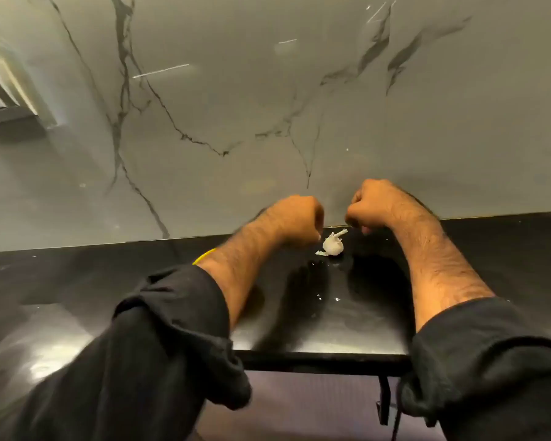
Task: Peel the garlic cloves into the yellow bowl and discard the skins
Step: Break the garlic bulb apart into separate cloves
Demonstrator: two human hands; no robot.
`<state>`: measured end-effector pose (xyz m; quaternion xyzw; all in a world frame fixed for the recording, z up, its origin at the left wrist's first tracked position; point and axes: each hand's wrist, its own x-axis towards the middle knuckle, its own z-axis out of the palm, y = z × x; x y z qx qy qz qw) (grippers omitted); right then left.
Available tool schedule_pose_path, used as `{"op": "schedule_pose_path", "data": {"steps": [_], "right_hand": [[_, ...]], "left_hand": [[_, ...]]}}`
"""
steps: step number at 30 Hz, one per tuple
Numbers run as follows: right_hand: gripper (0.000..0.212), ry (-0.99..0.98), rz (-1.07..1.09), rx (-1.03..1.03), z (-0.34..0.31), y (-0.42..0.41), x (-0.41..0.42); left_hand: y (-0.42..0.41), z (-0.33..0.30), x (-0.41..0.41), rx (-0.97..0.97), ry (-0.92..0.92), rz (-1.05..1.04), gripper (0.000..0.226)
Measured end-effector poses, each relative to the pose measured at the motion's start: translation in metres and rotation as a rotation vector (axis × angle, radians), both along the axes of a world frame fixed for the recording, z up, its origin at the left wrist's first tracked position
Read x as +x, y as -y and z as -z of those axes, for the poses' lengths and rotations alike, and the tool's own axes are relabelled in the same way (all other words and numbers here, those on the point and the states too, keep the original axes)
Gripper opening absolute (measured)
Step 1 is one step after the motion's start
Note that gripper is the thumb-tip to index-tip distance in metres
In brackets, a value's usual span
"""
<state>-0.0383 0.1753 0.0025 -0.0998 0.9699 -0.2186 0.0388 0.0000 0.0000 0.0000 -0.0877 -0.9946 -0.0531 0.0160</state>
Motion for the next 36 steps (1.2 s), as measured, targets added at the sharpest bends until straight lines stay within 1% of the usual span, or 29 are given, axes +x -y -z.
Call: {"op": "schedule_pose_path", "data": {"steps": [2,4,7,10,13,16,19,21,23,26,28,31,34,36], "right_hand": [[0.012,0.008,0.049,-0.054,-0.003,-0.007,0.0],[0.013,0.004,0.074,-0.079,-0.002,-0.009,0.003],[0.012,0.0,0.031,-0.103,0.005,-0.007,-0.002],[0.019,0.07,-0.038,-0.138,0.01,-0.008,-0.006],[0.026,0.165,-0.13,-0.132,0.01,-0.008,-0.006],[0.016,0.241,-0.131,-0.143,0.013,-0.007,-0.005],[0.007,0.189,-0.111,-0.223,0.021,-0.007,-0.008],[0.007,0.176,-0.091,-0.334,0.026,-0.006,-0.011],[0.009,0.183,-0.072,-0.465,0.031,-0.004,-0.012],[0.008,0.169,-0.086,-0.605,0.035,0.003,-0.014],[0.006,0.152,-0.111,-0.67,0.04,0.01,-0.015],[0.008,0.106,-0.11,-0.694,0.045,0.021,-0.017],[0.01,0.08,-0.083,-0.705,0.045,0.02,-0.019],[0.009,0.105,-0.07,-0.699,0.046,0.011,-0.018]], "left_hand": [[-0.015,0.013,0.002,0.054,-0.023,-0.057,0.006],[-0.028,0.027,0.01,0.116,-0.085,-0.111,0.011],[-0.02,0.038,0.005,0.176,-0.134,-0.138,0.014],[-0.006,0.046,0.0,0.178,-0.118,-0.139,0.017],[0.003,0.053,-0.006,0.252,-0.141,-0.11,0.017],[0.009,0.065,-0.011,0.352,-0.132,-0.096,0.019],[0.017,0.072,-0.019,0.509,-0.076,-0.045,0.027],[0.024,0.074,-0.021,0.625,-0.008,0.006,0.03],[0.03,0.073,-0.019,0.702,0.026,0.051,0.038],[0.04,0.074,-0.018,0.782,-0.017,0.059,0.051],[0.042,0.076,-0.018,0.799,-0.067,0.038,0.047],[0.043,0.079,-0.018,0.858,-0.096,0.029,0.04],[0.043,0.079,-0.016,0.994,-0.102,0.039,0.041],[0.041,0.077,-0.014,1.099,-0.061,0.052,0.04]]}}
